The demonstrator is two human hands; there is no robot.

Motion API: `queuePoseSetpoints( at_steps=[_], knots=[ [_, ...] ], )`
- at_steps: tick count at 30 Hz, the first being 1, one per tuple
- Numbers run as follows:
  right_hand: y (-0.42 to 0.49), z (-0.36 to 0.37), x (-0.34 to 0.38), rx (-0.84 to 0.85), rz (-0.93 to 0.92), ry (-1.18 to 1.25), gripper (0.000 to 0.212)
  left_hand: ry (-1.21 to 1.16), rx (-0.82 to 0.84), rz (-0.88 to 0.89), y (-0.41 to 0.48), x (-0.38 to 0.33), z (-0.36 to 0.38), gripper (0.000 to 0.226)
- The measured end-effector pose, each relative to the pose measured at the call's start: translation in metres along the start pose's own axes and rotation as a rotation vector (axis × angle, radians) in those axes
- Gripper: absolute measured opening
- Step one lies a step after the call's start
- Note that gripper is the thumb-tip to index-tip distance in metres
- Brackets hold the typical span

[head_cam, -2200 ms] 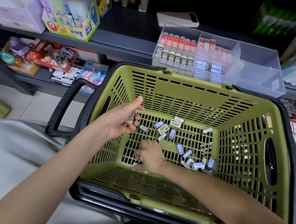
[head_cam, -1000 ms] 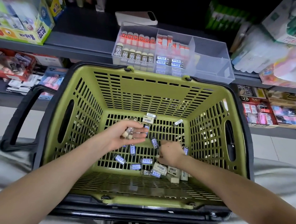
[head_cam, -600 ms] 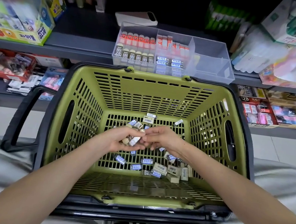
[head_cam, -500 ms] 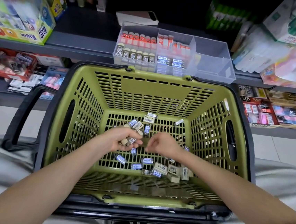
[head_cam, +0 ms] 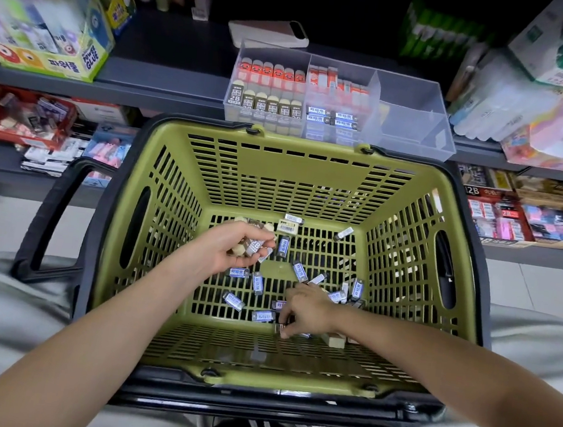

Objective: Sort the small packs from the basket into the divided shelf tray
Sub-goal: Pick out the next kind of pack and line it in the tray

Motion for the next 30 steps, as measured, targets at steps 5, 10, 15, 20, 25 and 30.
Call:
queuePoseSetpoints(
  at_steps=[5,10,15,20,25,30],
  knots=[
    [-0.006,0.004,0.002,-0.025,-0.058,-0.001,0.025,-0.025,-0.013,0.019,-0.002,-0.005,0.001,0.015],
    [-0.005,-0.017,-0.011,-0.044,0.053,0.352,0.025,-0.056,-0.024,0.045,-0.006,-0.012,0.004,0.02],
    [-0.018,-0.07,-0.023,-0.003,0.122,1.196,0.009,-0.117,-0.056,0.187,-0.016,-0.034,0.007,0.037],
    [-0.04,-0.142,-0.017,0.068,-0.112,1.872,0.009,-0.201,-0.071,0.411,-0.03,-0.077,0.005,0.031],
    [-0.059,-0.213,-0.014,-0.172,-0.225,1.591,0.031,-0.278,-0.075,0.634,-0.046,-0.131,-0.003,0.031],
    [-0.049,-0.284,-0.017,-0.519,-0.096,1.276,0.016,-0.327,-0.165,0.783,-0.046,-0.171,-0.023,0.015]
  ],
)
Point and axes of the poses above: each hand's wrist, its own y-axis towards the middle knuckle, its own z-axis out of the palm, x = y × z, the point moved 7 cm from there along y, towards the middle knuckle, and after that the axes turned 12 degrees about z, right-handed, at the moved point
